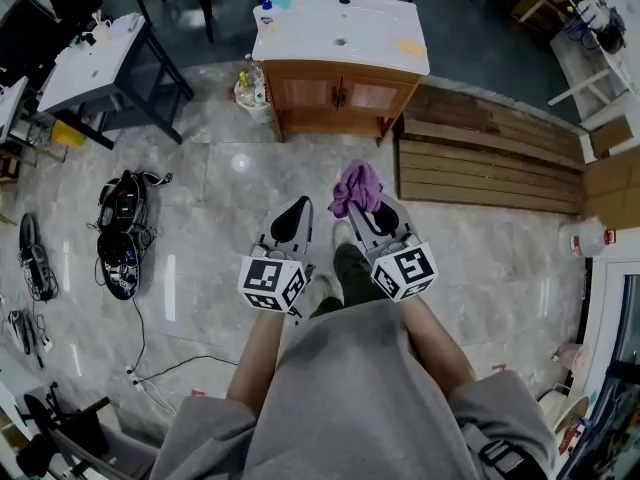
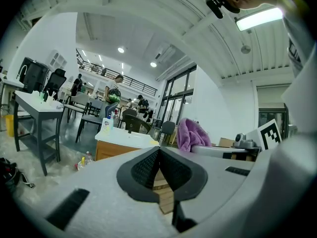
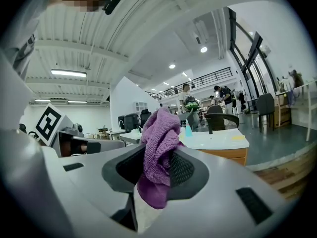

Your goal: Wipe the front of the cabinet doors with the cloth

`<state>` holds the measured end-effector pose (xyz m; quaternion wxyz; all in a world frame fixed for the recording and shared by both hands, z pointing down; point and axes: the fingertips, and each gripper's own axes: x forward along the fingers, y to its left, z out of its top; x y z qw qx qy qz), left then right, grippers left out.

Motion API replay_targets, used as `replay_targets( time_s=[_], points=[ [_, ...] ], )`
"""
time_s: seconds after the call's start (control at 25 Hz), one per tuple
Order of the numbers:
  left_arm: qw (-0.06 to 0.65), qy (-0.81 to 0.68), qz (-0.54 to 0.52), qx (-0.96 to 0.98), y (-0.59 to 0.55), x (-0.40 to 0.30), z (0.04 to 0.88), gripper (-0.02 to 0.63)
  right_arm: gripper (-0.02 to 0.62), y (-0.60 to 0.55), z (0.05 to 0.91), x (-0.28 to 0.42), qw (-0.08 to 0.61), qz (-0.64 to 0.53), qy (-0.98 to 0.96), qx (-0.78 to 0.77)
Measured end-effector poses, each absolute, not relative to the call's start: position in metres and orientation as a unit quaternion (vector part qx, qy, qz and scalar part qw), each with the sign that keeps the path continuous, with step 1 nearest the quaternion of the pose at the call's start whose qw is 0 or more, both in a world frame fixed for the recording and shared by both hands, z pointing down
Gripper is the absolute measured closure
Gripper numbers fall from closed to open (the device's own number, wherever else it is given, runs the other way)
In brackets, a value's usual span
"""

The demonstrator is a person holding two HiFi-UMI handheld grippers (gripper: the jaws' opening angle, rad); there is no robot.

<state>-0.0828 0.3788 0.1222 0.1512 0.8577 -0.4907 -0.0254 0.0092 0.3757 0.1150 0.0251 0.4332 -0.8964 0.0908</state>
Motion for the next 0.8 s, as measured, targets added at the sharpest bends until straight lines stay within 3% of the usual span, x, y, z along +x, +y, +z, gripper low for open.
replay_targets(
  time_s=[0.8],
  points=[
    [0.161,-0.511,0.003,0.845,0.248,-0.089,0.135,0.597,0.487,0.231,0.129,-0.003,0.009,0.114,-0.905,0.409]
  ],
)
